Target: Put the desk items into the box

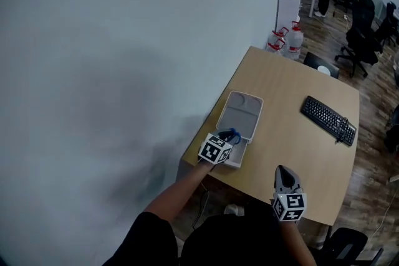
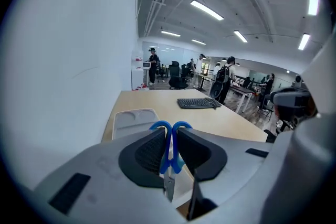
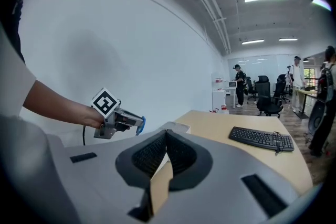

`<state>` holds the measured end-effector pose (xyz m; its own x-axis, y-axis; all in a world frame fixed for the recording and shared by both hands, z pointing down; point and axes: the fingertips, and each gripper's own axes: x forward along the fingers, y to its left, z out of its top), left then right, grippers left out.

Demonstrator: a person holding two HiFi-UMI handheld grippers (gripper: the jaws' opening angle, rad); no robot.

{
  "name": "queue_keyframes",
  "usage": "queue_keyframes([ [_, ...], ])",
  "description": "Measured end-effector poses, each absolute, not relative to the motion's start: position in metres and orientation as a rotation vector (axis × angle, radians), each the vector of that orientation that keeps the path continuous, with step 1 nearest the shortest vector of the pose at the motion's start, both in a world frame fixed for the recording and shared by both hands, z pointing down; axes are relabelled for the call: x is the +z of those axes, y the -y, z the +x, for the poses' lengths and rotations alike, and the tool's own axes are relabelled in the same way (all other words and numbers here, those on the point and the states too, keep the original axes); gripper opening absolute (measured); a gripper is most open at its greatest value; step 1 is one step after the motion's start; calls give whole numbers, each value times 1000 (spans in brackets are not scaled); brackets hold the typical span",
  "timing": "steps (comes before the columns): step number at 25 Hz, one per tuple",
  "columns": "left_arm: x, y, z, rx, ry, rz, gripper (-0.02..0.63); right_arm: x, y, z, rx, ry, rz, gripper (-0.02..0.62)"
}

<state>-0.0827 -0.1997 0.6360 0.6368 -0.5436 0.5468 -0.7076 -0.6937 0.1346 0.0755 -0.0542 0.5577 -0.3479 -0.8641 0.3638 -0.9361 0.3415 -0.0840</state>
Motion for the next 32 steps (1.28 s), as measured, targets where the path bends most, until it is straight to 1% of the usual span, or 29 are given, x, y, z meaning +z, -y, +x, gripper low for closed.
queue_keyframes([
  [5, 650, 203, -104, 703, 1018, 2472, 75, 554, 54, 58, 341, 2357, 1556, 60],
  [14, 690, 203, -97, 758, 948, 2413, 75, 560, 50, 86, 377, 2266, 1636, 60],
  [21, 732, 204, -96, 872, 894, 2386, 75, 569, 51, 104, 414, 2213, 1692, 60],
  [32, 771, 206, -93, 943, 871, 2345, 75, 575, 54, 132, 422, 2146, 1767, 60],
])
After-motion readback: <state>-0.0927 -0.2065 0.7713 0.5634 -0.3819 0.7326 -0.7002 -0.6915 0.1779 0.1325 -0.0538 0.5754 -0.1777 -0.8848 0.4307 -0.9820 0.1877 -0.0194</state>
